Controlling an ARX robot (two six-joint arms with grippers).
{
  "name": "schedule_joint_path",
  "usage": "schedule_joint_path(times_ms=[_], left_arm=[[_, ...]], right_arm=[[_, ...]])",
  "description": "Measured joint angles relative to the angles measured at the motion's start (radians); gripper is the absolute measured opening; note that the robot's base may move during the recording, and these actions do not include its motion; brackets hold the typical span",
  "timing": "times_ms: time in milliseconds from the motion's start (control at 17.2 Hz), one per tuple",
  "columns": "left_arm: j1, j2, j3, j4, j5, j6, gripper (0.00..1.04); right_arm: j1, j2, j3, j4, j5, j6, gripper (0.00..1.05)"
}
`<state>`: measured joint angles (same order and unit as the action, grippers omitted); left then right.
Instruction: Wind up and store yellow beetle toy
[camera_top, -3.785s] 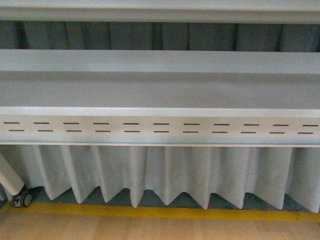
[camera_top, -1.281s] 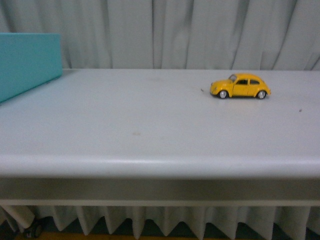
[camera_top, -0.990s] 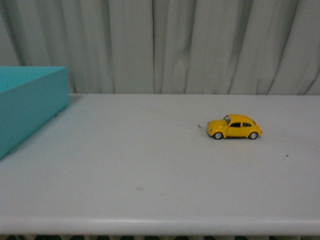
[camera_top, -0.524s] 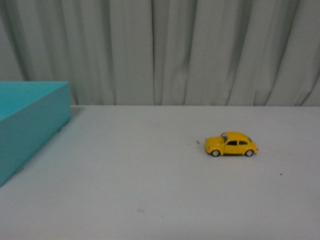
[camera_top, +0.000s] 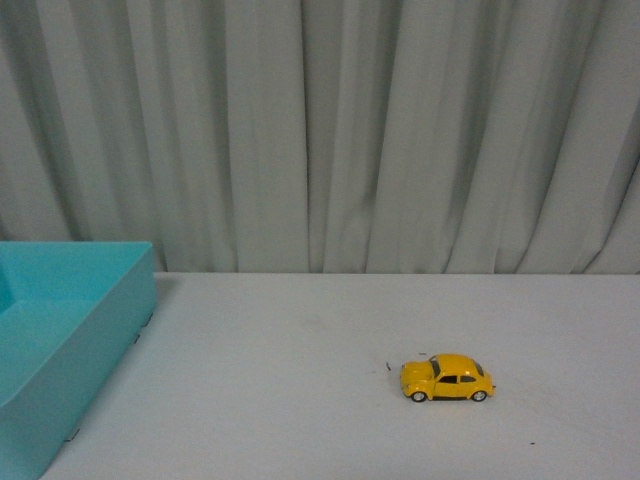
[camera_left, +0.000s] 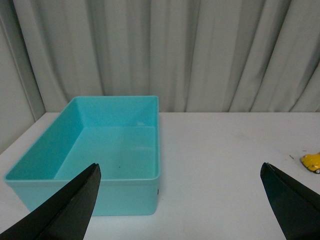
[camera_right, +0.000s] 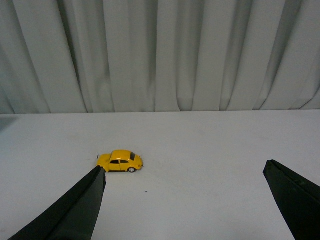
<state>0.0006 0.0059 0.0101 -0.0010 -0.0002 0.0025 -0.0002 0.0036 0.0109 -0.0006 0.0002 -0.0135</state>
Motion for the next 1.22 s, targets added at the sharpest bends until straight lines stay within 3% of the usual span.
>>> schedule_joint_path(times_ms=[1223], left_arm=[[0.0,0.0,0.0,-0.001,0.0,0.0,0.98]], right_arm=[[0.0,0.0,0.0,-0.003,0.0,0.0,0.98]])
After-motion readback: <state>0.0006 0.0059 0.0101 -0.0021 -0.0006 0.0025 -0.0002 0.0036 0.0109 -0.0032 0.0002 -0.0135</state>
